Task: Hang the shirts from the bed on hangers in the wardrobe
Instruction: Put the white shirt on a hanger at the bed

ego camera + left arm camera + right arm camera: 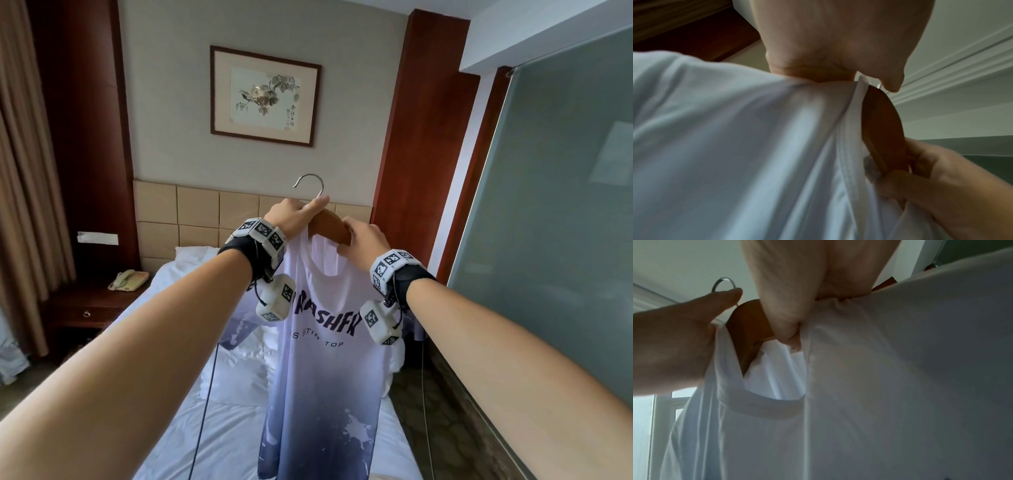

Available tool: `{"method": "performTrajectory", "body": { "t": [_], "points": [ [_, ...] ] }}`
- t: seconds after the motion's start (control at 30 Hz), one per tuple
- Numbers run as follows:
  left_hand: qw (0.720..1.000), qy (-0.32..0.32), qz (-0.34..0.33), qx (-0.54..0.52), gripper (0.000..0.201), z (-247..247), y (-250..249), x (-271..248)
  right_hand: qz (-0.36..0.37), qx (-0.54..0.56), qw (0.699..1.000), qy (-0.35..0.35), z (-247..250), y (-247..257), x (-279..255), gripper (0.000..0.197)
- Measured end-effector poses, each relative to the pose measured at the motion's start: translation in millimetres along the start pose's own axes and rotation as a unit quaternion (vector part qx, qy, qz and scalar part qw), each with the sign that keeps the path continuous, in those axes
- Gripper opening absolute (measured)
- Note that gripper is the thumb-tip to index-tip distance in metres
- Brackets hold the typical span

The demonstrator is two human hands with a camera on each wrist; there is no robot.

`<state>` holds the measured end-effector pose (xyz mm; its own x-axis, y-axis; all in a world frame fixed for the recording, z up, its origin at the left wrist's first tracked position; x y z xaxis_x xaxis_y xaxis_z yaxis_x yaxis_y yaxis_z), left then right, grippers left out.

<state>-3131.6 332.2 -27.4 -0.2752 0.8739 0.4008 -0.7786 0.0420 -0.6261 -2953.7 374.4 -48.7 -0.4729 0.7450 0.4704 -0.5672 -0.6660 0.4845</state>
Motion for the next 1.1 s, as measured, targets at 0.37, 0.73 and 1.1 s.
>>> {"method": "performTrajectory", "body": {
  "t": [0.37,0.73,1.1],
  "points": [
    [0.993,0.03,0.108,0.047,0.06,0.5,54.5,0.5,-0.037,-0.01,0.987,-0.159,-0.8,-31.6,13.3,0.016],
    [0.985,-0.009,0.172,0.018,0.032,14.2,105.5,10.8,-0.063,0.022,0.972,-0.226,-10.4,-54.7,31.1,0.018],
    [0.965,-0.077,0.248,0.038,0.029,30.6,111.7,16.9,-0.069,0.058,0.973,-0.21,-12.0,-64.8,31.7,0.013]
  ]
}}
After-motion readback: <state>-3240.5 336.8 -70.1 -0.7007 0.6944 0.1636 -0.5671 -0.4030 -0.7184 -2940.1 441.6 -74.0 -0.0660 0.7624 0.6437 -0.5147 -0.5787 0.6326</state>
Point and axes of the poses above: each hand's wrist, its own x-axis towards the middle knuckle, its own z-axis out of the back of the hand, y = z × x, the point moved 3 cm from there along x, towards the middle knuckle, and after that the axes turned 7 degrees about x, right-handed, at the moved point
